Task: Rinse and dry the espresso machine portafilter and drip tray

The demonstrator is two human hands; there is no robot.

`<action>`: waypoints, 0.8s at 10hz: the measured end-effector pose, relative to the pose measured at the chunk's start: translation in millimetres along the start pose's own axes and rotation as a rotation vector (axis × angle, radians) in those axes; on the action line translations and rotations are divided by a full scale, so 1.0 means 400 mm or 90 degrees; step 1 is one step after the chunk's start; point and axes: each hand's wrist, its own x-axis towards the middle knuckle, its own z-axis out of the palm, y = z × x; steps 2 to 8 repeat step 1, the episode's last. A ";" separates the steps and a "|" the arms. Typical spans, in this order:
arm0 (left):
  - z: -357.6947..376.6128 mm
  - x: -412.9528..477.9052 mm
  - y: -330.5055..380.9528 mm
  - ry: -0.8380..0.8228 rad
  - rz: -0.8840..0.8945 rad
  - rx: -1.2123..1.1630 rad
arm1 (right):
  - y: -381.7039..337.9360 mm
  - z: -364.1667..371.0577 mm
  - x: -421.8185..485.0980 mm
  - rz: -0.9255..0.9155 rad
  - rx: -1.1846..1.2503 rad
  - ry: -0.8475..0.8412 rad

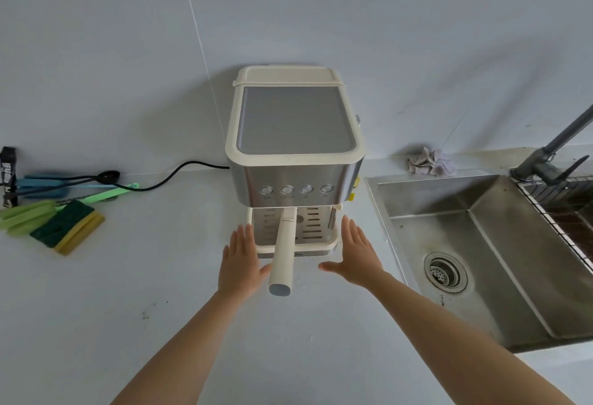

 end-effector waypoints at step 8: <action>-0.017 -0.045 -0.016 0.022 0.000 -0.020 | -0.007 -0.014 -0.043 -0.021 0.000 0.040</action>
